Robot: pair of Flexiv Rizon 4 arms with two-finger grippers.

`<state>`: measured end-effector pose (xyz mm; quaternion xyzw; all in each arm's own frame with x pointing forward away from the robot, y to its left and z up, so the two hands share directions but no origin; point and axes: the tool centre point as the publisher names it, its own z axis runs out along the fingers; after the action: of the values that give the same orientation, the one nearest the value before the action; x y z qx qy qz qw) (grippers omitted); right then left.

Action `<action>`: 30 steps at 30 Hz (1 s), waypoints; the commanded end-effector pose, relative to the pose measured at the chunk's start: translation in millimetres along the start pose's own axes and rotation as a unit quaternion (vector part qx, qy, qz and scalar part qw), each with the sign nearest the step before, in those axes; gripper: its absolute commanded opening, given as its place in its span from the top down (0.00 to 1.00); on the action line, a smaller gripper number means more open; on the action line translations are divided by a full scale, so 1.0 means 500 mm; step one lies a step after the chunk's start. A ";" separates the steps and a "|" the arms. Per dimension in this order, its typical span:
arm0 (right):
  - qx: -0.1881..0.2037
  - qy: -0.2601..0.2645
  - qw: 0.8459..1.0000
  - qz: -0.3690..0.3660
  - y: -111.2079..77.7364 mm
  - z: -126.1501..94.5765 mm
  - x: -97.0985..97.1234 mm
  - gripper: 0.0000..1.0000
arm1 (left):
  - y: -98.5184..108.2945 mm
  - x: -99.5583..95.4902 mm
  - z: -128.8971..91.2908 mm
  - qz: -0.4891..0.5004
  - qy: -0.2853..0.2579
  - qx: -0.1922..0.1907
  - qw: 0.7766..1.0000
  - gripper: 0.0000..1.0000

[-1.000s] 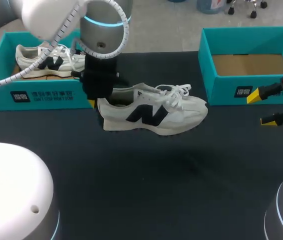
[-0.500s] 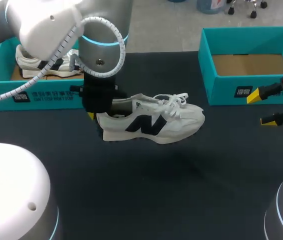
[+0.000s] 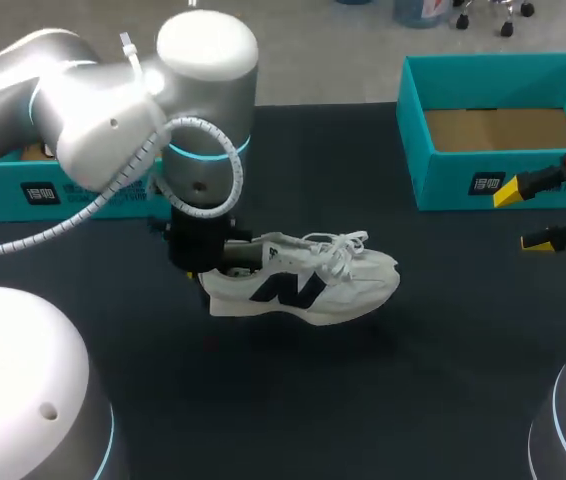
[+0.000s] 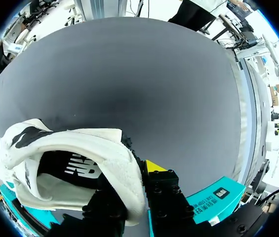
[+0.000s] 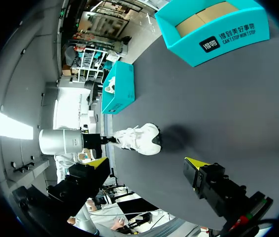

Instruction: Take the shoe out of the shoebox, open the shoe tongue, remove and reinsert the insole, then place the shoe into the shoebox

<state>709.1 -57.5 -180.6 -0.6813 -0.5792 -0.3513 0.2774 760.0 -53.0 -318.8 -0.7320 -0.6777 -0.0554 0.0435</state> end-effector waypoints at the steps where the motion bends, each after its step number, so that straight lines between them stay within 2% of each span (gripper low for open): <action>1: 0.000 -0.001 1.000 0.000 0.000 0.001 0.000 0.00 | 0.010 -0.022 0.063 0.004 0.001 0.003 1.000 1.00; 12: 0.000 -0.001 1.000 0.000 0.000 0.001 0.000 0.00 | 0.019 -0.034 0.130 0.001 0.004 0.014 1.000 1.00; 19: 0.000 -0.001 1.000 0.000 0.000 0.001 0.000 0.00 | 0.020 -0.040 0.143 0.000 0.004 0.023 1.000 0.99; 22: 0.000 -0.001 1.000 0.000 0.000 0.001 0.000 0.00 | 0.015 -0.041 0.137 0.003 0.004 0.024 1.000 0.59; 23: 0.000 -0.001 1.000 0.000 0.000 0.001 0.000 0.00 | 0.012 -0.040 0.132 0.002 -0.004 0.020 1.000 0.07; 24: 0.000 -0.001 1.000 0.000 0.000 0.001 0.000 0.00 | 0.011 -0.038 0.128 0.002 -0.012 0.023 1.000 0.00; 30: 0.000 -0.001 1.000 0.000 0.000 0.001 0.000 0.00 | -0.001 -0.033 0.079 -0.008 -0.057 0.016 0.998 0.00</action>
<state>709.1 -57.4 -180.6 -0.6813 -0.5792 -0.3513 0.2774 767.8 -78.3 -375.9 -0.7267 -0.6859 -0.0122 0.0378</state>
